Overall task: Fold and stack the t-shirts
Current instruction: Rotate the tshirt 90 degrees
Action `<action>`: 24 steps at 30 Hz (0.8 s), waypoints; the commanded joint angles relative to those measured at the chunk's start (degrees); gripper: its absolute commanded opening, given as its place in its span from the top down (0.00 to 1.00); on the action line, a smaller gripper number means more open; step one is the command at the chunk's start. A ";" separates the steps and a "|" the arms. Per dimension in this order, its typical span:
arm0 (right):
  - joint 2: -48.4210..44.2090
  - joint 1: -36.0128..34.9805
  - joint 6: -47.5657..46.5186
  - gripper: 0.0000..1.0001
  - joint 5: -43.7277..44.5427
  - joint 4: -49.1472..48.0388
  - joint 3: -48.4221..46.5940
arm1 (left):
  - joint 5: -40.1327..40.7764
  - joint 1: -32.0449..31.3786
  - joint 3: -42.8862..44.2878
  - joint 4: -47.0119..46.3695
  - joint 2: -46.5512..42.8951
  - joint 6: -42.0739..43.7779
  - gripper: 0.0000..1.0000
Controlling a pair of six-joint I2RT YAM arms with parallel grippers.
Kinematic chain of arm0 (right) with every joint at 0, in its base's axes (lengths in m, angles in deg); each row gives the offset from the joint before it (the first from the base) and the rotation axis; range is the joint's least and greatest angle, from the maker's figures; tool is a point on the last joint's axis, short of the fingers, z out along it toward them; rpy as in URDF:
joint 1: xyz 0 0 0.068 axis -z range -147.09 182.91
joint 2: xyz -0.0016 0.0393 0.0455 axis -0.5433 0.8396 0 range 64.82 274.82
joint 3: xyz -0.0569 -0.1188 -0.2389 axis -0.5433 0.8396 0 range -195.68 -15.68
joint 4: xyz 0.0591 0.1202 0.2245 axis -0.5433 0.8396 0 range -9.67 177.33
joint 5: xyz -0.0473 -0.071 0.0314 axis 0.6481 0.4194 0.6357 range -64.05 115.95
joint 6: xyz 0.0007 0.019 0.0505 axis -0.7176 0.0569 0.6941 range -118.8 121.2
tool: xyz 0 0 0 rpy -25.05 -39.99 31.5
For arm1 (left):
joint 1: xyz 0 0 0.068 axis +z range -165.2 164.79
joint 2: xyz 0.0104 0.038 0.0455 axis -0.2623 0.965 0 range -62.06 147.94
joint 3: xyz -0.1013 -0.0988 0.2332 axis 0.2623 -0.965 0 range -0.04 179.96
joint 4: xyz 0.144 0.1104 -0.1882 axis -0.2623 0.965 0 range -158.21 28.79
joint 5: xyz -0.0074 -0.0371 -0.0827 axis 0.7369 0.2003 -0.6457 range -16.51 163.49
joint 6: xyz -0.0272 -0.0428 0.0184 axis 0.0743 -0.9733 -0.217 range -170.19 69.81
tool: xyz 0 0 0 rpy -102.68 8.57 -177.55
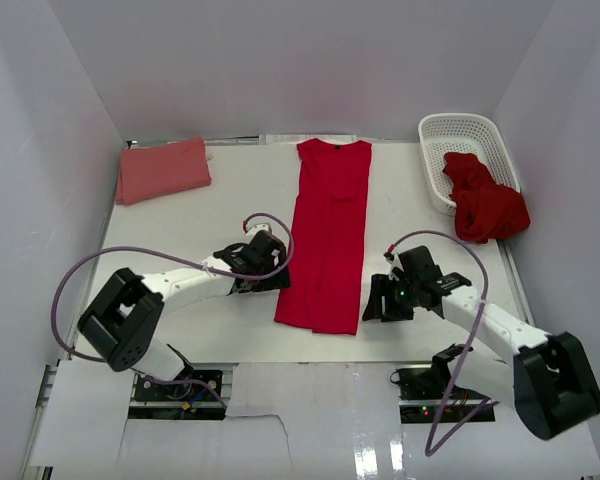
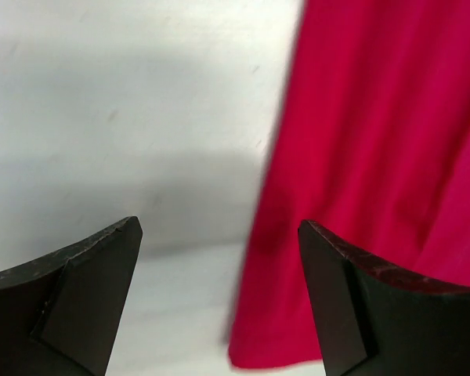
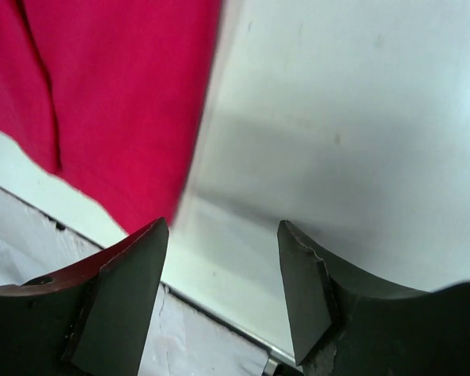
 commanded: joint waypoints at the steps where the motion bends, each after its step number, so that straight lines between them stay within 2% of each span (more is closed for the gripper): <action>1: -10.45 -1.17 4.16 0.36 0.46 0.78 2.38 | -2.49 0.05 -3.22 1.79 -11.42 -5.15 0.08; 5: -18.19 -1.52 7.24 0.36 -0.76 3.08 5.28 | -2.66 -0.74 -7.44 3.54 -18.45 -6.91 0.07; 9: -19.96 -2.40 10.31 0.37 -2.61 0.45 9.58 | -4.85 -1.09 -11.39 2.76 -22.32 -8.93 0.07; 14: -18.56 -5.39 13.22 0.39 -2.61 -4.03 13.98 | -8.90 -1.35 -14.91 0.38 -20.93 -10.60 0.06; 24: -14.26 -10.57 18.32 0.40 -0.94 -12.64 17.06 | -9.87 -1.97 -17.20 -2.51 -15.83 -13.50 0.02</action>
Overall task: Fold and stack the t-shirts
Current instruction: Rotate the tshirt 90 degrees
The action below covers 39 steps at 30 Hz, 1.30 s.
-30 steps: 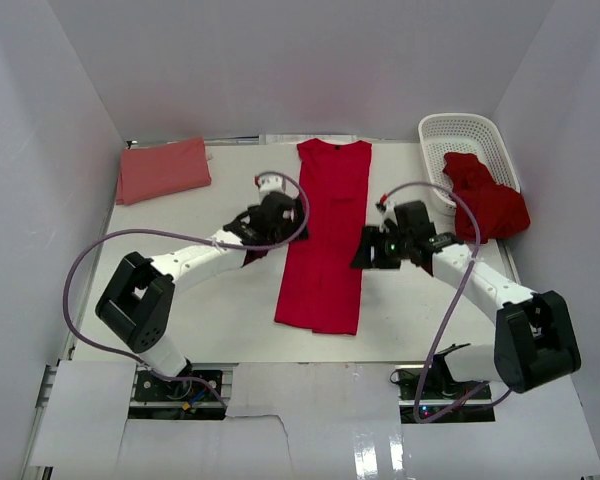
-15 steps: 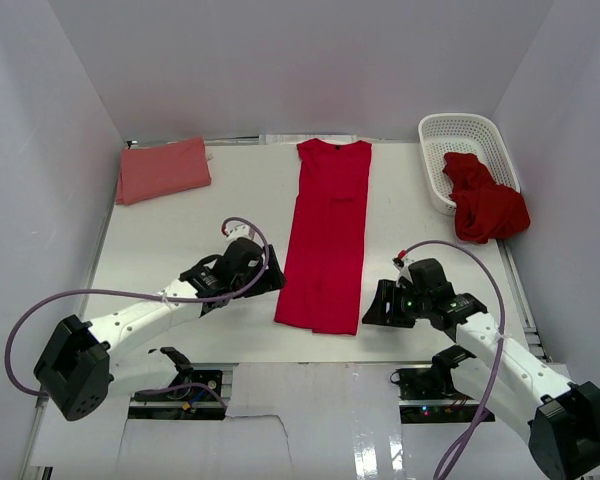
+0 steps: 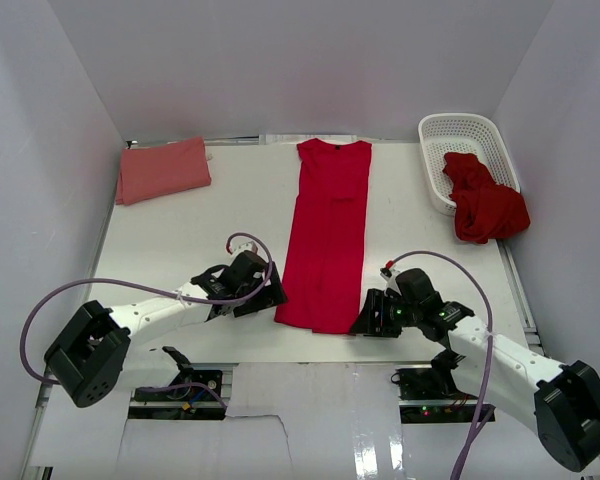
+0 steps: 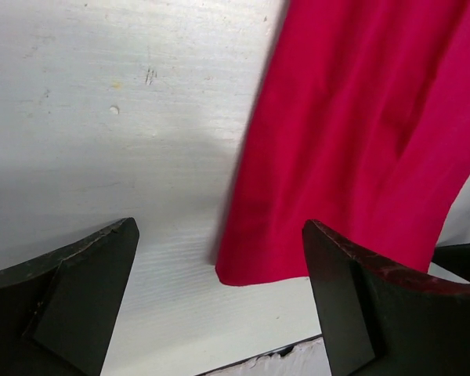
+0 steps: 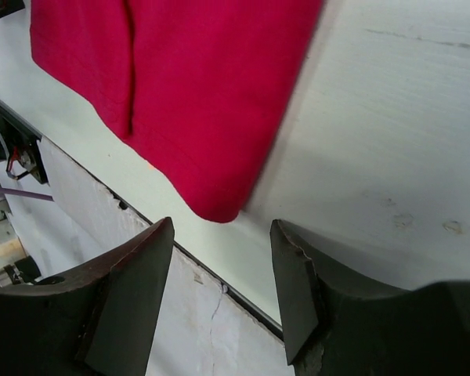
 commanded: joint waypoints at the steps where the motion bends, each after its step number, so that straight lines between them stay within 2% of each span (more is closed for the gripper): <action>1: 3.86 -1.70 1.49 0.41 2.82 -2.12 2.33 | -1.39 -0.70 -1.99 -2.15 1.31 -1.37 0.02; 6: 8.00 -3.55 2.11 0.42 4.40 -4.14 1.02 | -0.95 -0.88 -2.52 -4.08 0.78 0.82 0.05; 9: 9.67 -3.90 2.02 0.52 5.37 -4.14 0.31 | 0.36 -1.23 -3.22 -4.35 -0.18 1.79 0.09; 11: 10.20 -3.99 2.02 0.59 5.89 -3.97 -0.13 | 1.07 -1.49 -3.92 -4.61 -1.06 1.88 0.09; 12: 10.47 -4.17 2.02 0.72 5.98 -3.79 -0.30 | 1.59 -1.76 -4.27 -4.96 -2.28 2.06 0.09; 14: 10.47 -4.17 2.11 0.82 6.42 -3.53 -0.39 | 1.77 -2.20 -5.33 -5.40 -3.34 2.06 0.09; 15: 10.47 -4.25 2.11 0.92 6.60 -3.35 -0.48 | 1.69 -2.63 -5.59 -5.66 -4.22 2.06 0.09; 18: 10.64 -4.43 2.11 0.92 6.78 -3.09 -0.57 | 1.34 -3.25 -6.65 -6.02 -4.75 1.62 0.12; 20: 10.56 -4.43 2.11 0.92 6.95 -3.09 -0.66 | 0.02 -3.51 -7.61 -6.80 -4.75 1.88 0.19; 31: 11.61 -5.22 2.02 0.92 7.21 -2.74 -1.45 | -2.44 -5.10 -8.58 -10.76 -1.77 2.41 0.32; 33: 11.87 -5.22 2.11 0.92 7.30 -2.83 -1.45 | -3.41 -5.19 -8.32 -11.20 -1.15 3.02 0.37; 34: 11.87 -5.40 2.11 0.92 7.30 -2.74 -1.54 | -3.67 -5.19 -8.15 -11.03 -0.54 3.55 0.47; 39: 11.70 -5.57 2.28 0.92 7.65 -2.56 -1.71 | -3.50 -5.19 -7.70 -9.36 0.34 3.29 0.67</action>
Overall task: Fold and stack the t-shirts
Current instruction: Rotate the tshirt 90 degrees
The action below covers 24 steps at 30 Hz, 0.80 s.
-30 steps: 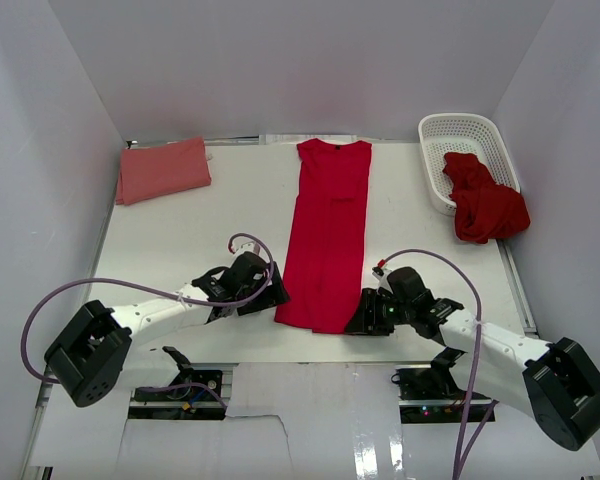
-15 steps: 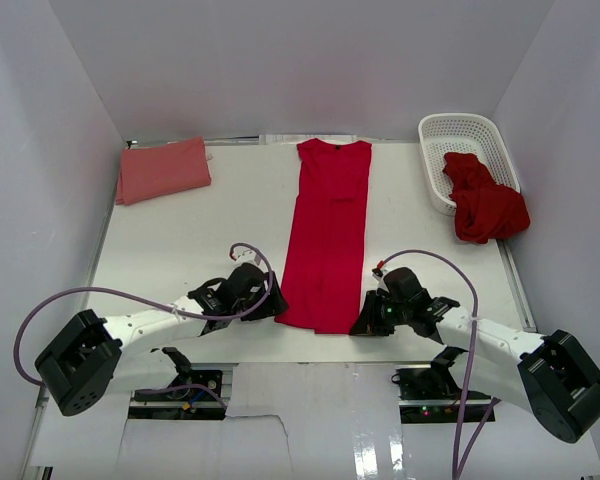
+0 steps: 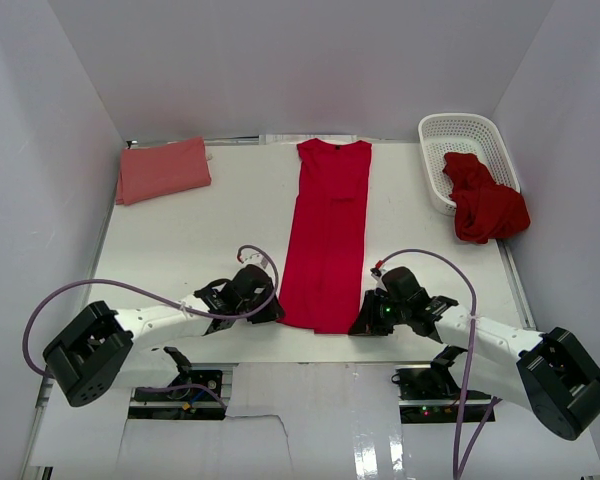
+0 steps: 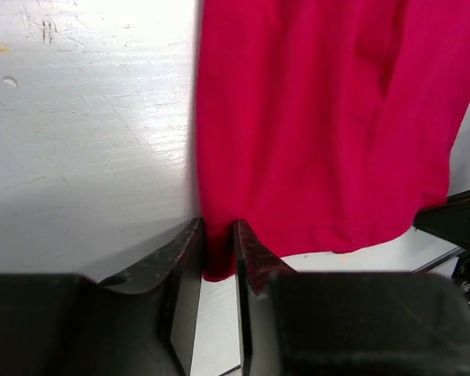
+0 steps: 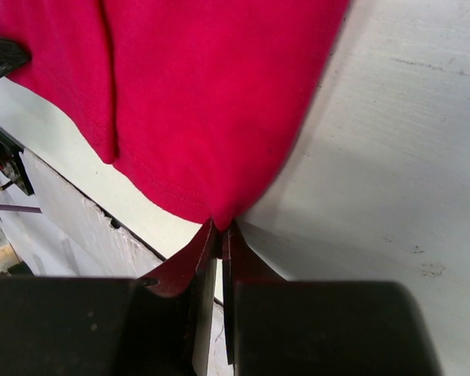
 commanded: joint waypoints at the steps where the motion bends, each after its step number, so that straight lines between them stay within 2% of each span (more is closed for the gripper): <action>1: 0.90 -0.74 -1.13 0.92 4.20 5.15 -0.14 | -1.05 -0.36 -0.65 2.86 0.98 0.69 0.68; 2: 0.99 -0.74 -1.30 0.92 4.20 5.24 -0.31 | -1.75 -0.36 -0.73 2.77 1.33 0.69 0.72; 3: 0.90 -0.74 -1.39 0.92 4.20 5.59 -0.49 | -2.02 -0.44 -0.65 2.68 1.42 0.86 0.91; 4: 1.07 -0.74 -1.56 0.92 4.11 5.85 -0.58 | -2.28 -0.44 -0.65 2.42 1.51 0.86 1.00; 9: 2.04 -1.62 -3.58 0.92 2.09 7.96 -2.07 | -6.75 -0.71 -0.56 1.54 2.12 1.39 1.00; 14: 1.43 -2.94 -5.52 0.92 1.48 14.29 -4.09 | -9.22 -1.93 -1.26 2.42 -0.42 -0.10 1.00; 24: -7.09 -4.00 -5.70 0.92 0.33 23.96 -3.83 | -9.49 -7.56 -2.58 9.54 -7.81 -5.90 1.00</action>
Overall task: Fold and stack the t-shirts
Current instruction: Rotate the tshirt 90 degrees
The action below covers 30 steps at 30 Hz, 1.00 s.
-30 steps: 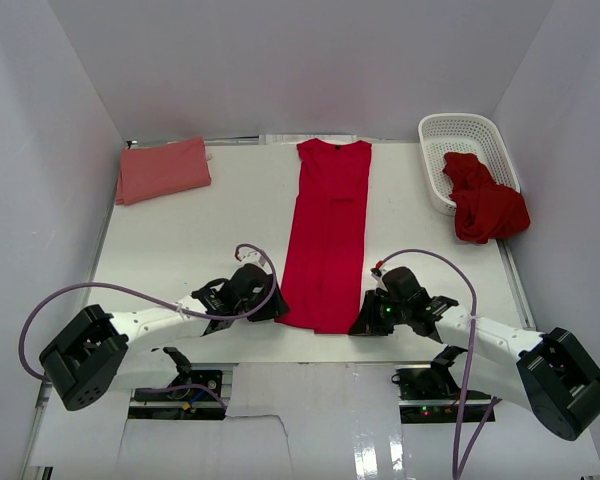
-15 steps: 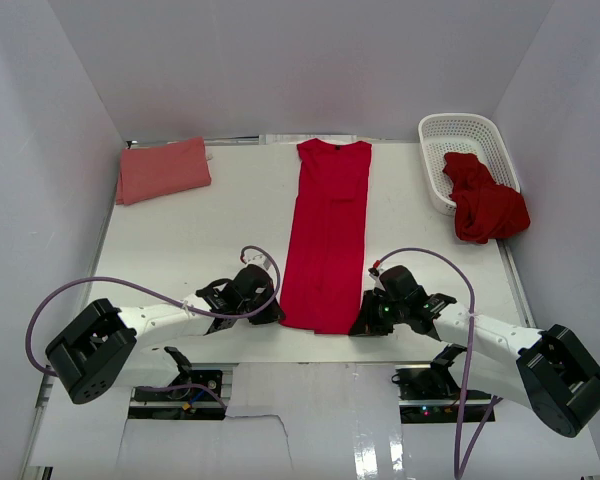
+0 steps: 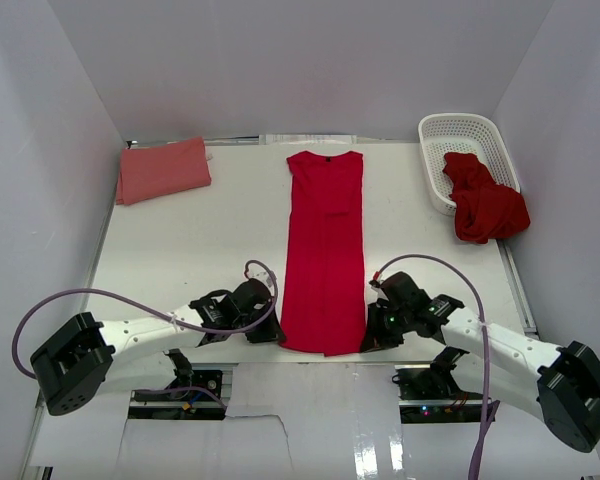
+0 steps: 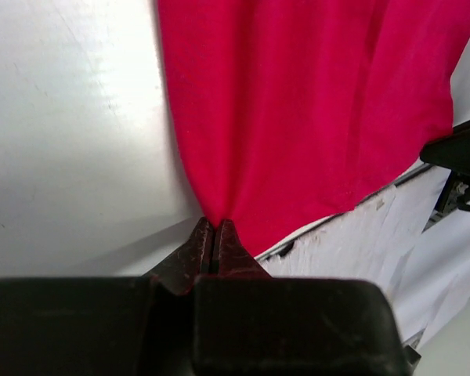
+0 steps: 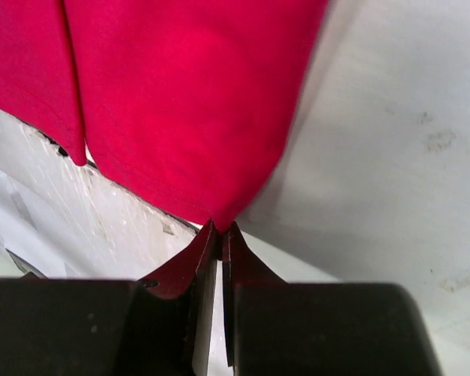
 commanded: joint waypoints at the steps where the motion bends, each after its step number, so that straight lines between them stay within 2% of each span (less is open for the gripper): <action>1: -2.48 -0.30 -1.02 0.92 0.51 5.97 -0.55 | -1.42 -1.86 -0.66 3.07 -2.26 -3.06 1.00; 10: -2.31 -0.30 -1.37 0.92 -0.54 6.07 -5.12 | -1.69 -4.32 3.47 2.80 -0.33 -4.74 1.00; 17: 0.50 -0.30 -2.51 0.92 -2.30 4.66 -8.81 | -1.86 -4.41 5.14 3.07 -2.26 -5.70 1.00; 18: 0.94 -0.30 -2.77 0.90 -2.82 4.31 -8.81 | -1.86 -4.41 5.15 3.07 -2.26 -5.70 1.00; 19: 1.55 -0.30 -2.86 0.77 -2.92 4.22 -8.64 | -1.86 -4.41 5.06 3.24 -2.00 -5.70 1.00; 20: 1.73 -0.30 -2.95 0.71 -2.83 4.22 -8.64 | -1.86 -4.41 4.88 3.07 -2.00 -5.79 1.00; 22: 1.73 -0.39 -3.13 0.51 -2.83 4.48 -8.11 | -1.95 -4.50 4.53 3.07 -1.64 -6.05 1.00; 23: 1.47 -0.30 -3.13 0.36 -2.74 4.83 -7.94 | -1.95 -4.58 4.53 3.07 -1.56 -6.05 1.00; 26: -0.02 -0.30 -2.95 0.25 -1.78 6.41 -7.41 | -1.86 -4.76 4.27 3.07 -1.29 -6.14 1.00; 30: -2.83 -0.30 -1.46 0.25 -1.60 7.56 -4.96 | -1.69 -4.94 4.00 2.98 -0.77 -6.32 1.00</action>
